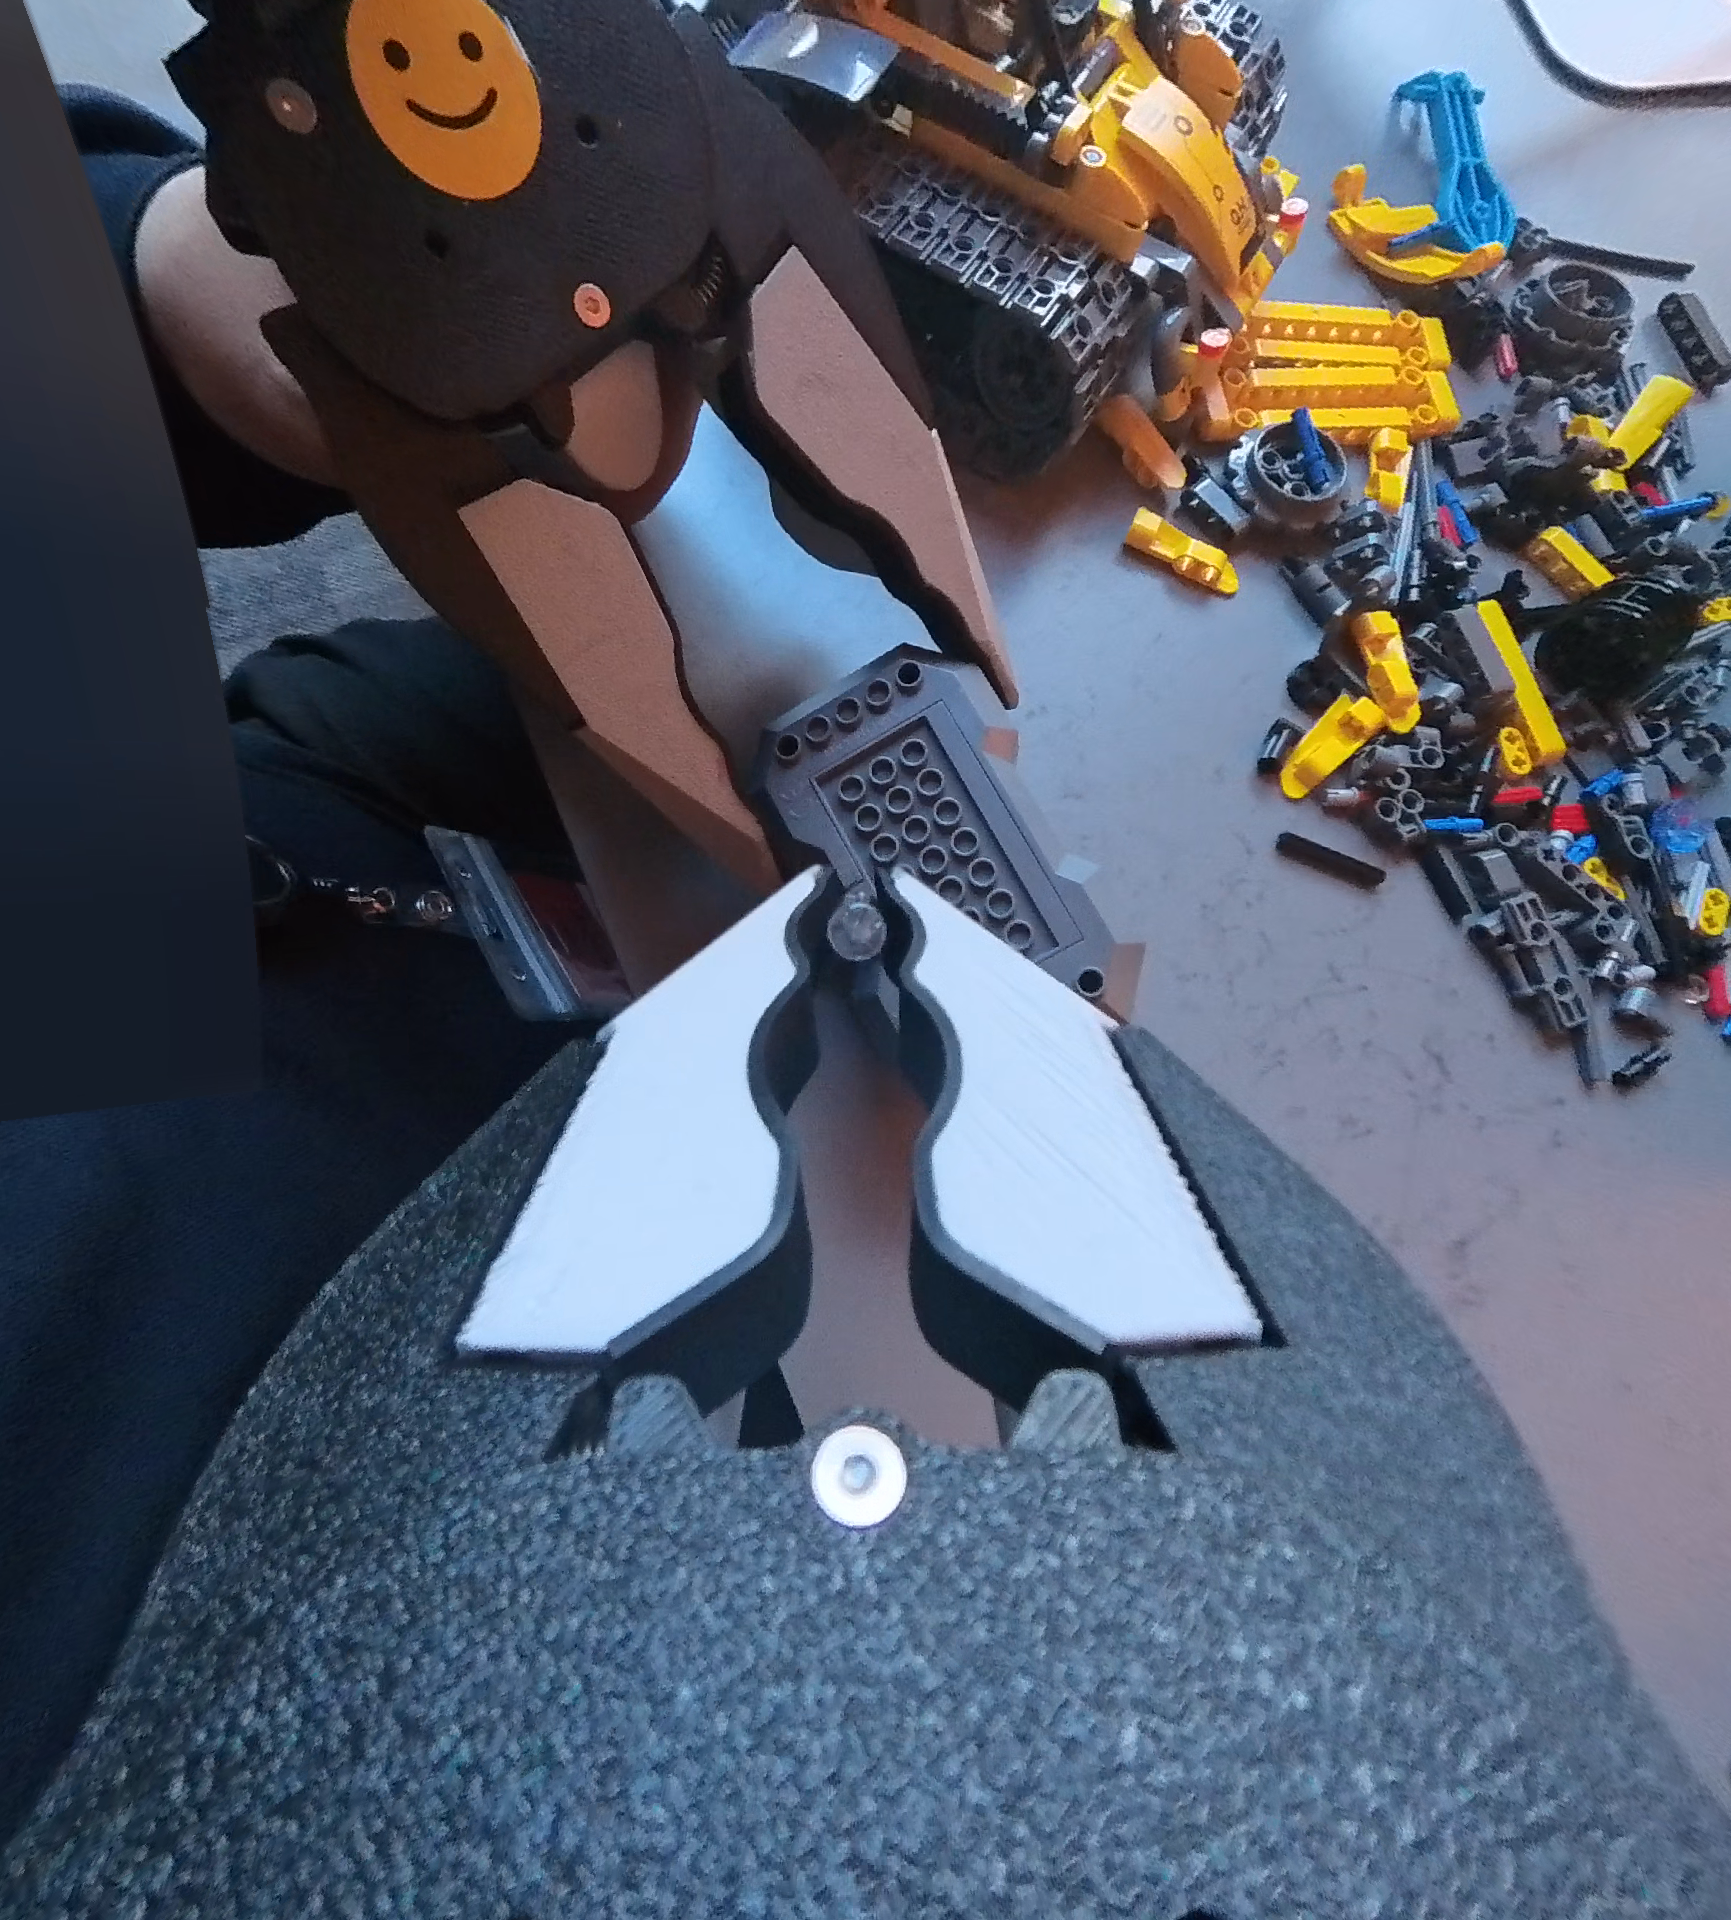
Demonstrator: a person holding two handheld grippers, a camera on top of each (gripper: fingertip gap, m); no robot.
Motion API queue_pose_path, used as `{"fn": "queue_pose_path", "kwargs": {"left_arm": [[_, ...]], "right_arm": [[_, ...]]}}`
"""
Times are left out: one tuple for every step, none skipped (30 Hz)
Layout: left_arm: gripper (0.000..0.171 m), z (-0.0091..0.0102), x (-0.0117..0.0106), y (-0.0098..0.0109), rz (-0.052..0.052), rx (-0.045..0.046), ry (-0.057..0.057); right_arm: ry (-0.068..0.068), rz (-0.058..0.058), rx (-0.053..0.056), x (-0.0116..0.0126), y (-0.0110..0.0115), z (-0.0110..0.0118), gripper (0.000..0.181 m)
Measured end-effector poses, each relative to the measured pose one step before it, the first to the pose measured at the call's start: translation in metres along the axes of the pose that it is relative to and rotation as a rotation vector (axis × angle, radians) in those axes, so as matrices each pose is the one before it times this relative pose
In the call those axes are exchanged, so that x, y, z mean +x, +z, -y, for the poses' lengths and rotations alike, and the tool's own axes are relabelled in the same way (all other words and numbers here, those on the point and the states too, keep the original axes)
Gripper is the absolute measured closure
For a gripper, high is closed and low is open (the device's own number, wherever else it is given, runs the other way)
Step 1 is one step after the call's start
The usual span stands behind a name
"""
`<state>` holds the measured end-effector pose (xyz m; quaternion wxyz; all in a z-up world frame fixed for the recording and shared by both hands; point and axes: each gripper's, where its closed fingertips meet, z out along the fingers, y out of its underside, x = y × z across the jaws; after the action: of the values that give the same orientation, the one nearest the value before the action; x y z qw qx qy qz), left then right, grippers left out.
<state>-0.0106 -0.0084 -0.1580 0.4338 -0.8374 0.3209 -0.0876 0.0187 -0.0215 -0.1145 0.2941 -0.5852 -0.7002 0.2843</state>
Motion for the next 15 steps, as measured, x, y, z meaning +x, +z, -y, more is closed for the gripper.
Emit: {"fn": "queue_pose_path", "kwargs": {"left_arm": [[0.102,0.00005,-0.00001,0.00004,0.0004,0.00002,0.0003],[0.102,-0.00007,-0.00018,-0.00003,0.0003,-0.00017,-0.0011],[0.102,-0.00006,0.0,0.00012,-0.0002,-0.00015,-0.0002],[0.102,-0.00001,0.00001,-0.00001,0.0,-0.00009,-0.0002],[0.102,0.0,-0.00028,0.00003,0.0013,0.00005,-0.0006],[0.102,0.00008,-0.00011,0.00011,0.0011,-0.00003,-0.0004],[0.102,-0.00002,-0.00006,-0.00001,0.0006,-0.00013,-0.0003],[0.102,-0.00008,-0.00033,-0.00001,0.0025,-0.00051,-0.0023],[0.102,-0.00002,-0.00031,0.00015,0.0033,-0.00104,-0.0068],[0.102,-0.00009,-0.00026,0.00007,0.006,-0.00156,-0.0089],[0.102,-0.00011,-0.00046,-0.00001,0.0111,-0.00207,-0.0091],[0.102,0.00004,-0.00017,-0.00003,0.0117,-0.00211,-0.0103],[0.102,0.00002,-0.00016,0.0001,0.011,-0.00199,-0.0096],[0.102,0.00014,-0.00025,0.00021,0.011,-0.00175,-0.0079],[0.102,0.00004,-0.00039,0.00016,0.0103,-0.0018,-0.0086]], "right_arm": [[0.0048,0.0025,0.0,-0.00009,0.00052,-0.00027,0.174],[0.0063,-0.0019,0.0023,0.00041,-0.00001,0.00024,0.174],[0.0022,-0.0013,0.0003,0.00003,0.00023,-0.00004,0.174],[0.0031,-0.0038,0.0011,0.00039,-0.00008,0.00001,0.174],[0.0081,-0.0045,-0.0018,0.00075,-0.00016,-0.00035,0.174],[0.007,-0.002,-0.0011,0.00019,-0.00016,-0.00013,0.174],[0.0028,-0.0048,-0.001,0.00027,-0.00006,-0.00011,0.174],[0.0065,-0.0081,-0.0005,0.00036,0.00011,-0.00018,0.174],[0.0105,-0.011,0.0001,0.00019,0.00009,0.0,0.174],[0.0084,-0.0158,0.0008,0.00011,0.0002,0.00011,0.174],[0.0052,-0.0191,0.0,0.00008,0.00011,-0.00009,0.174],[0.0027,-0.0201,-0.0007,0.00021,-0.00006,-0.0001,0.174],[0.0038,-0.0182,0.0003,0.00035,-0.0001,-0.00023,0.174],[0.0077,-0.0158,0.0022,0.00055,-0.00002,-0.0001,0.174],[0.0079,-0.0147,0.0025,0.00047,-0.00002,-0.00021,0.174]]}}
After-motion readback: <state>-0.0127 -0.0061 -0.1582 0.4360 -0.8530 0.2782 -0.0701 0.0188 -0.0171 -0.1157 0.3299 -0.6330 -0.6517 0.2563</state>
